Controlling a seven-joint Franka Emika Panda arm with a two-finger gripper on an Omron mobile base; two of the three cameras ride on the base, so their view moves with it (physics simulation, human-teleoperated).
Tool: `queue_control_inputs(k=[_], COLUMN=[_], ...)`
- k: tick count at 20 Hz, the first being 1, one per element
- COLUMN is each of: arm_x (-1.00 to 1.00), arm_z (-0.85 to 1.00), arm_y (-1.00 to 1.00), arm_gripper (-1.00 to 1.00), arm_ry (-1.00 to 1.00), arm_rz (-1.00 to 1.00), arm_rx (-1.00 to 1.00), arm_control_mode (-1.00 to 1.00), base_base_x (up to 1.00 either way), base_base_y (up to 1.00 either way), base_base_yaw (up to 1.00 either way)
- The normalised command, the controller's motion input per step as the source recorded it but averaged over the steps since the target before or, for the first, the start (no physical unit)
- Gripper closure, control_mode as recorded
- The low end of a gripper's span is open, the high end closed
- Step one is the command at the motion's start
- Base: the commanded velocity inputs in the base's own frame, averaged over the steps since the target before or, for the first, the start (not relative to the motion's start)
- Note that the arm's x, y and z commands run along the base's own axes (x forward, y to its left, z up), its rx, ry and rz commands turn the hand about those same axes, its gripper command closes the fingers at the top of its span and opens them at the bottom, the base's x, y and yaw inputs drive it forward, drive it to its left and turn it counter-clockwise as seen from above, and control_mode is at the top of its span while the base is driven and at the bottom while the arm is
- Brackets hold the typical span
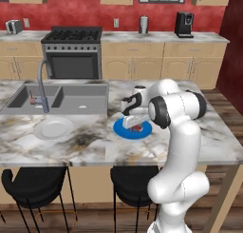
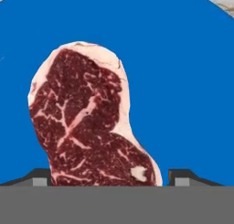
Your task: Transport the steak and avocado to the fridge. Place the steak on the rack containing meat and place the avocado on the rack containing the vegetable, ensuring meats and vegetables are on different racks.
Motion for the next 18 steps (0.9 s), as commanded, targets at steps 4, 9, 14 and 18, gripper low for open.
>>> queue_control_inputs(k=[4, 9, 14, 18], arm_x=[-0.32, -0.48, -0.43, -0.42], arm_z=[-0.64, -0.08, 0.2, 0.84], arm_y=[0.14, 0.23, 0.03, 0.0], arm_gripper=[1.0, 1.0, 1.0, 1.0], arm_ry=[0.03, -0.17, -0.13, 0.0], arm_rz=[0.08, 0.0, 0.0, 0.0], arm_rx=[-0.02, -0.04, -0.03, 0.0], arm_control_mode=[-1.0, -1.0, -1.0, -1.0], base_base_x=[0.0, 0.0, 0.0, 0.0], base_base_y=[0.0, 0.0, 0.0, 0.0], base_base_yaw=[0.0, 0.0, 0.0, 0.0])
